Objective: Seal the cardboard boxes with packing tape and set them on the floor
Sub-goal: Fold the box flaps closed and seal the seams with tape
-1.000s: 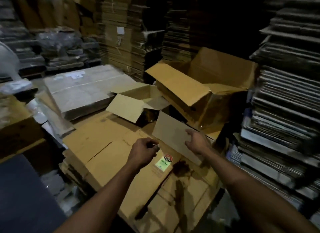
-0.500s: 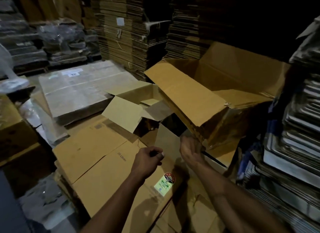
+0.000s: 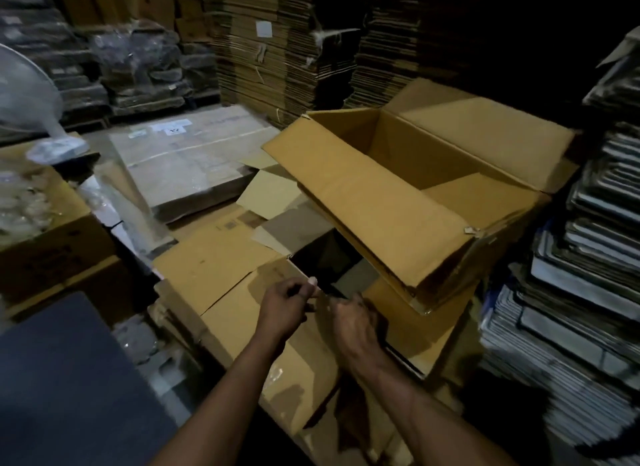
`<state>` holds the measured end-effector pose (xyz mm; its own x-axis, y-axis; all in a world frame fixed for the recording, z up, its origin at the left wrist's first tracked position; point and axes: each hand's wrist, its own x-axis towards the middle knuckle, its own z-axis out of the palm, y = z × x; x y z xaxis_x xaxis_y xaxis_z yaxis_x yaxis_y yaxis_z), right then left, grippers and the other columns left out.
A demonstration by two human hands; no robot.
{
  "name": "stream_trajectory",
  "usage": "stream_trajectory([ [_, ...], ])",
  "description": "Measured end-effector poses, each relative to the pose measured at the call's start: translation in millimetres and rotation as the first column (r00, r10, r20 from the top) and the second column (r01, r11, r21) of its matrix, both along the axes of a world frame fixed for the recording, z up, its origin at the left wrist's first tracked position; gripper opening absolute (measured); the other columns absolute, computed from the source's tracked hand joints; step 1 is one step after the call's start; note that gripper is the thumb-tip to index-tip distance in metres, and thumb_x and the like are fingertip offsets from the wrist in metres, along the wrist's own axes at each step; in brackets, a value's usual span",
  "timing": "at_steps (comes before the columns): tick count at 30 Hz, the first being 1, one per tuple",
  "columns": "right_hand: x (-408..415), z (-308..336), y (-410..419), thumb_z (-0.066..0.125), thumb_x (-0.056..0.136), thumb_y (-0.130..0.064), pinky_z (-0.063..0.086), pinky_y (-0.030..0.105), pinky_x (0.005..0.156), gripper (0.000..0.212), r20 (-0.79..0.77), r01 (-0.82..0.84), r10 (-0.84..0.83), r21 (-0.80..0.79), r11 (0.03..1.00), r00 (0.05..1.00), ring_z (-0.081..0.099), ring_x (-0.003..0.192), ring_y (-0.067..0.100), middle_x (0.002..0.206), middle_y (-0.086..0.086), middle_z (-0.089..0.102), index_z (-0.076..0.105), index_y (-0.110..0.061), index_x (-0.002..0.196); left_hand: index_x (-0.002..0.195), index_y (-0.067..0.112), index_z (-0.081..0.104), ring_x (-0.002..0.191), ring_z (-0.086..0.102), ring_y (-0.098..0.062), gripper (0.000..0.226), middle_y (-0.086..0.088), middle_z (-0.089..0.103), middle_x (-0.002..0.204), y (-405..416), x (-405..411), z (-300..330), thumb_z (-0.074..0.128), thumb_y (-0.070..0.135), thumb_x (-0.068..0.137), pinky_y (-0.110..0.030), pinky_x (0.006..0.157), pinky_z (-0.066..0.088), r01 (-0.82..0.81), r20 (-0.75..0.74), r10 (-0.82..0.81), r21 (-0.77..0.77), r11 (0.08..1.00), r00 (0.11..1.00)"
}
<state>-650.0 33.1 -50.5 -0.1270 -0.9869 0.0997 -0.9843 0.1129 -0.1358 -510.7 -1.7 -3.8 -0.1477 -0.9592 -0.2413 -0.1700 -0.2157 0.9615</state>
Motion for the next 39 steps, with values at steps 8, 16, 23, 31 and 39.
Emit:
stream_trajectory([
  [8, 56, 58, 118, 0.081, 0.080, -0.018, 0.046, 0.025, 0.050, 0.031, -0.017, -0.250, 0.272, -0.452, 0.856, 0.962, 0.062, 0.083, 0.016, 0.102, -0.006, 0.073, 0.076, -0.022, 0.110, 0.108, 0.022, 0.072, 0.094, 0.074, -0.023, 0.046, -0.004, 0.074, 0.111, 47, 44, 31, 0.063, 0.064, 0.093, -0.049, 0.088, 0.060, 0.041, -0.146, -0.027, 0.092, 0.995, 0.989],
  [16, -96, 166, 111, 0.048, 0.074, -0.090, -0.001, 0.059, 0.123, 0.121, -0.184, -0.046, -0.022, -0.358, 0.933, 0.983, -0.010, 0.157, 0.032, 0.171, 0.005, -0.011, 0.000, -0.023, 0.164, 0.143, 0.021, 0.054, 0.113, 0.066, -0.030, 0.094, -0.007, 0.064, 0.128, 37, -17, 82, 0.080, 0.074, 0.070, -0.053, 0.090, 0.060, 0.143, -0.364, -0.020, 0.314, 0.939, 0.931],
  [23, -155, 119, 79, 0.075, 0.087, -0.028, 0.024, 0.062, 0.119, 0.094, -0.024, -0.039, 0.034, -0.289, 0.957, 0.999, 0.020, 0.155, 0.027, 0.168, 0.006, 0.024, 0.019, -0.022, 0.162, 0.126, 0.011, 0.061, 0.100, 0.072, -0.033, 0.034, -0.012, 0.071, 0.116, 14, -75, 95, 0.074, 0.012, 0.095, -0.057, 0.089, 0.060, 0.069, -0.516, 0.165, 0.406, 0.911, 0.841],
  [31, -100, 121, 71, 0.065, 0.076, -0.001, 0.031, 0.074, 0.109, 0.064, 0.291, 0.100, 0.043, -0.459, 0.883, 0.956, 0.027, 0.152, 0.027, 0.147, 0.002, 0.056, 0.062, -0.022, 0.137, 0.116, 0.003, 0.067, 0.098, 0.074, -0.031, 0.024, -0.014, 0.074, 0.111, 31, -1, 157, 0.073, 0.001, 0.092, -0.034, 0.064, 0.063, -0.121, -0.402, 0.179, 0.167, 0.978, 0.898],
  [39, 103, 113, 140, 0.076, 0.073, 0.002, 0.024, 0.082, 0.104, 0.050, 0.230, -0.020, 0.239, -0.680, 0.733, 0.944, 0.044, 0.143, 0.027, 0.127, 0.005, 0.070, 0.070, -0.009, 0.121, 0.118, 0.003, 0.063, 0.099, 0.074, -0.028, 0.026, -0.015, 0.073, 0.115, 131, 212, 147, 0.071, -0.001, 0.093, -0.046, 0.083, 0.064, -0.173, -0.537, 0.213, 0.124, 0.977, 0.816],
])
